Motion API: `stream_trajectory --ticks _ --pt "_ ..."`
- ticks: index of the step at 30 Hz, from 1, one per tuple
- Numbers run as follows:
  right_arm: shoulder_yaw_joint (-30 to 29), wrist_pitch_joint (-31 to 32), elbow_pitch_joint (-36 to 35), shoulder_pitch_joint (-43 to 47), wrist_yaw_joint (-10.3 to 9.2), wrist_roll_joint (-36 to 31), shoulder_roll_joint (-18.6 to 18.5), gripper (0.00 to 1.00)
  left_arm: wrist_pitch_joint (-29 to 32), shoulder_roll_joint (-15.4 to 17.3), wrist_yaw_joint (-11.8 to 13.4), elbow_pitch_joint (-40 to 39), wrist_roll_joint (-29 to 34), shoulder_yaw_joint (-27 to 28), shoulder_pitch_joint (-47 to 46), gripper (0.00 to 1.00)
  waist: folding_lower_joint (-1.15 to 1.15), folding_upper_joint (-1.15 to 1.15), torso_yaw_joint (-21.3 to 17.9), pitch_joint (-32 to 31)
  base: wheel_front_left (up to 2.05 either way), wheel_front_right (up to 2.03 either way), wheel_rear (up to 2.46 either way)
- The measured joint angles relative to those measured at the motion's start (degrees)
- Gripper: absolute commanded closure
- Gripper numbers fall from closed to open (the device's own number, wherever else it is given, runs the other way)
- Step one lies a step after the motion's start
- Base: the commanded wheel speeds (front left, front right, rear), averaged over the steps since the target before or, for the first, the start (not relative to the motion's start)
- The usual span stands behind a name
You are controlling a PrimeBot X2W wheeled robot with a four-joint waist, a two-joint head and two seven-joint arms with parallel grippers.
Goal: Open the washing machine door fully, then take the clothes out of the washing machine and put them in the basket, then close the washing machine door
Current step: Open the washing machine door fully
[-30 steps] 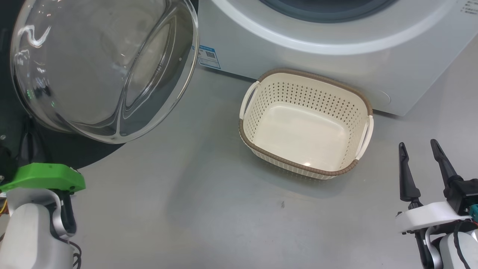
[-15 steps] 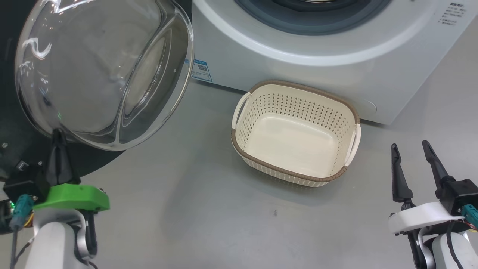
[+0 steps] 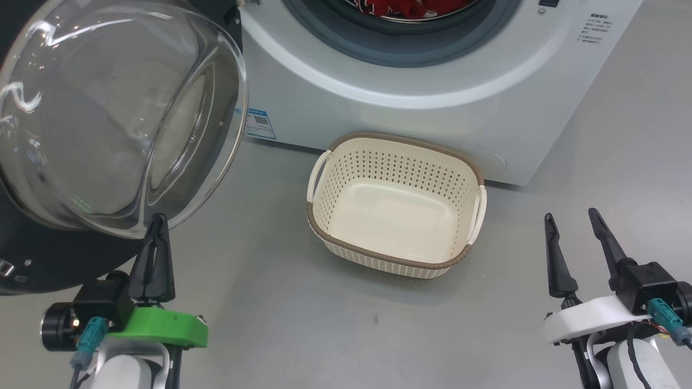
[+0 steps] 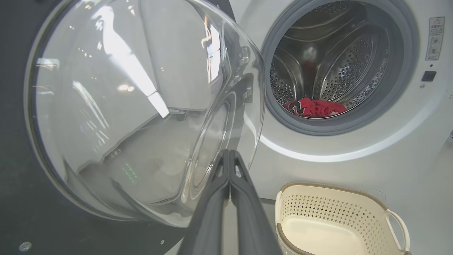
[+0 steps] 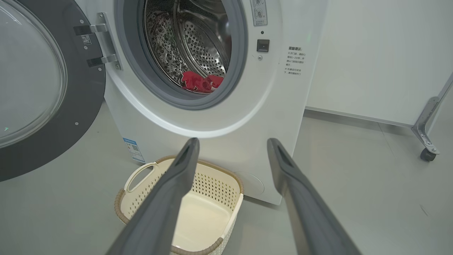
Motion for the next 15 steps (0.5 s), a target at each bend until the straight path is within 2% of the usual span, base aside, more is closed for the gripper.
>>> stream_trajectory --ticks 9,11,13,15 --pt "0.92 0.00 0.07 0.01 0.00 0.00 0.97 0.00 0.00 -0.08 -1.14 -1.21 1.25 -2.64 1.63 0.99 0.00 0.00 -4.18 -1.22 0.00 0.00 0.00" --pt "1.30 0.00 0.22 0.01 0.10 0.00 1.07 0.00 0.00 -0.11 -1.30 -1.12 1.25 -3.09 1.97 0.55 0.00 0.00 -5.20 -1.46 0.00 0.00 0.00" --pt "1.56 0.00 0.22 0.02 0.20 0.00 1.21 0.00 0.01 -0.18 -1.30 -1.01 1.25 -3.19 2.49 0.00 0.00 0.00 -6.26 -1.72 0.00 0.00 0.00" --pt "1.77 0.00 0.19 0.02 0.48 0.00 1.29 0.00 0.01 -0.23 -1.25 -0.79 1.25 -3.13 2.86 0.00 0.00 0.00 -7.34 -1.97 0.00 0.00 0.00"
